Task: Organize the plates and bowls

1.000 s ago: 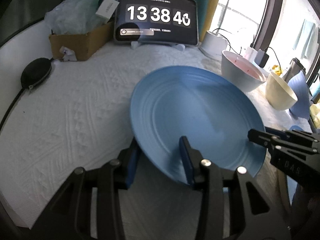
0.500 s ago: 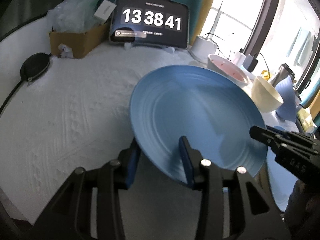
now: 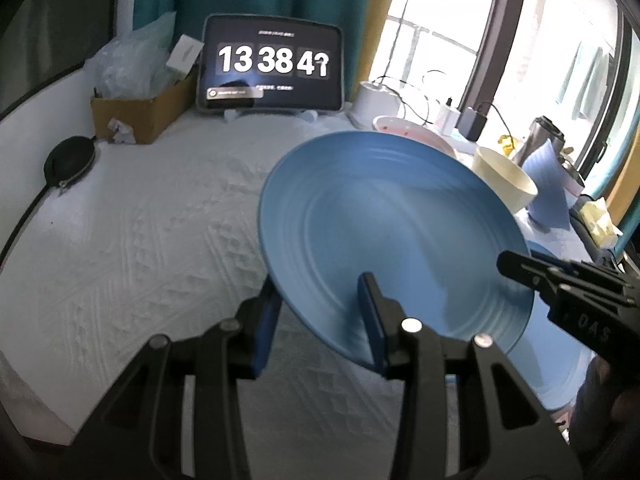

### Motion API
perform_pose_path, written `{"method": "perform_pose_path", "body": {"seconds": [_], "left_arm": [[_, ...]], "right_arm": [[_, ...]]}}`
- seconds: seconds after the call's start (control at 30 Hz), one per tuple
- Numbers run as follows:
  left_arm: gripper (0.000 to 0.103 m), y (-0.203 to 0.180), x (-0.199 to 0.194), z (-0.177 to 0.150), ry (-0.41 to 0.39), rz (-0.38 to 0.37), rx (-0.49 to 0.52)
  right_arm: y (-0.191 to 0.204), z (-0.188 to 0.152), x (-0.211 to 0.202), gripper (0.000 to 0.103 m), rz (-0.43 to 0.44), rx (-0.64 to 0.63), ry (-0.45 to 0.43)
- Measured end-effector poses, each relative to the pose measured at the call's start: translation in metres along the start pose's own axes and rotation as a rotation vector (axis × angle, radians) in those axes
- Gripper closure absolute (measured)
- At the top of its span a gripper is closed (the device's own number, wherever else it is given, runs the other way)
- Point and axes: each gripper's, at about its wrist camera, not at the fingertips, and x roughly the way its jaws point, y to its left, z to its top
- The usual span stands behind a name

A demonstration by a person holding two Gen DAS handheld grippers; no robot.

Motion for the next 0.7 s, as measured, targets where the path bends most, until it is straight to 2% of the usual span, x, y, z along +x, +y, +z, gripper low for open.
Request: {"method": "perform_pose_path", "body": {"seconds": [0.7], "left_arm": [[0.063,-0.062,-0.019,-0.012,-0.004,-0.029,0.086]], "right_arm": [[-0.050,-0.031,-0.040,0.079,-0.018,0.080,-0.051]]}}
